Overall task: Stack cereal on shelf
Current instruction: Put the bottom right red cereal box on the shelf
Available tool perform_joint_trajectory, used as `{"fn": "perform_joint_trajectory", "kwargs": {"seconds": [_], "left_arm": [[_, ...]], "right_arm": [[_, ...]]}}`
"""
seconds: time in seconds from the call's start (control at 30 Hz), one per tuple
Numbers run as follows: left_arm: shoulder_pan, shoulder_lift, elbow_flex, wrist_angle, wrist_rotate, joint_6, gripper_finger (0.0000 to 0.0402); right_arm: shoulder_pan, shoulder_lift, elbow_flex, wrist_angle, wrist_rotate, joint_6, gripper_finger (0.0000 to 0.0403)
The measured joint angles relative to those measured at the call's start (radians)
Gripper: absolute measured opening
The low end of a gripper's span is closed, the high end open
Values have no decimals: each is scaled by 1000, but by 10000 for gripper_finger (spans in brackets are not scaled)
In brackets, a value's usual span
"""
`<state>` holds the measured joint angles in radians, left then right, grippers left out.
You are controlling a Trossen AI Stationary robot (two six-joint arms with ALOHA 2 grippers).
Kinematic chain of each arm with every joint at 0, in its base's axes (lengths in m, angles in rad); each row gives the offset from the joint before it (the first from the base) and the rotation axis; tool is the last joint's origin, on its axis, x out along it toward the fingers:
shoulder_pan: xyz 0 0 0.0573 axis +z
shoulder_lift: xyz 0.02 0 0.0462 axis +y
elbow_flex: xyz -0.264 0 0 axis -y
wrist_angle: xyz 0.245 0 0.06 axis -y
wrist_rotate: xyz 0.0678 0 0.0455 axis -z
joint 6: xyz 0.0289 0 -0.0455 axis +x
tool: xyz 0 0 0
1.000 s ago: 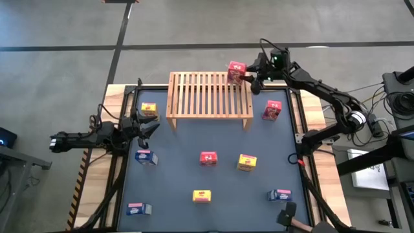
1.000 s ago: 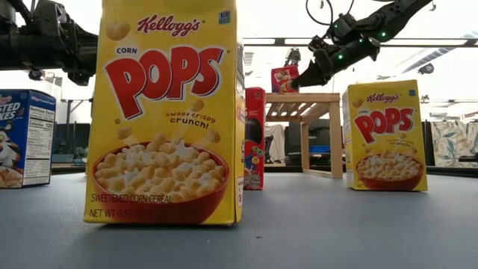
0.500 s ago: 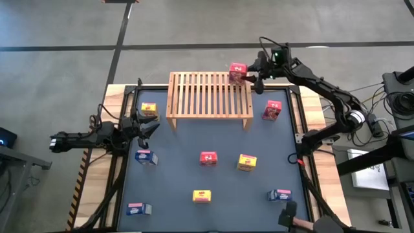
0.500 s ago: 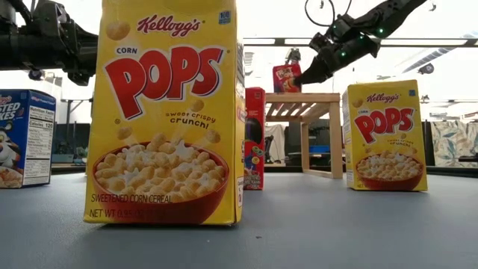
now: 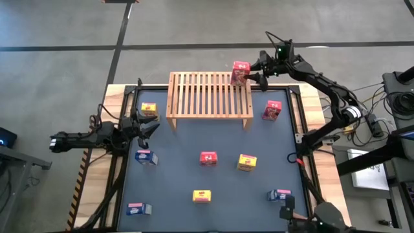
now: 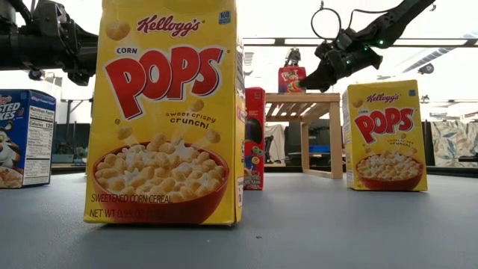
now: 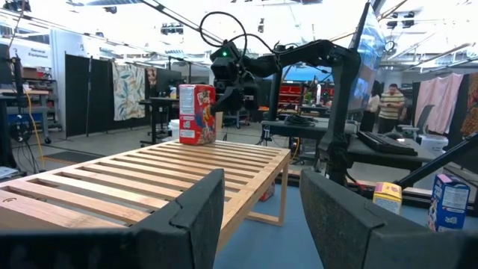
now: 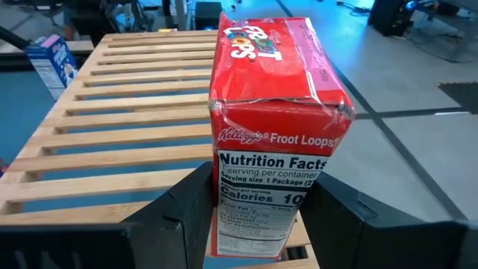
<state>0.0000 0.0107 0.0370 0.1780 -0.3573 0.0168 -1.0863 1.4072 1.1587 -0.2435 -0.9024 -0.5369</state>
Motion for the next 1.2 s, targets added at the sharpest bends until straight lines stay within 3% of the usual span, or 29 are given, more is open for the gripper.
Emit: {"fn": "perform_joint_trajectory", "kwargs": {"seconds": [0.5, 0.87, 1.2], "left_arm": [[0, 0, 0, 0, 0, 0, 160], [0, 0, 0, 0, 0, 0, 160], [0, 0, 0, 0, 0, 0, 160]], "right_arm": [[7, 8, 0, 25, 3, 11, 169], [25, 9, 0, 62, 8, 37, 223], [8, -13, -1, 38, 33, 45, 233]]}}
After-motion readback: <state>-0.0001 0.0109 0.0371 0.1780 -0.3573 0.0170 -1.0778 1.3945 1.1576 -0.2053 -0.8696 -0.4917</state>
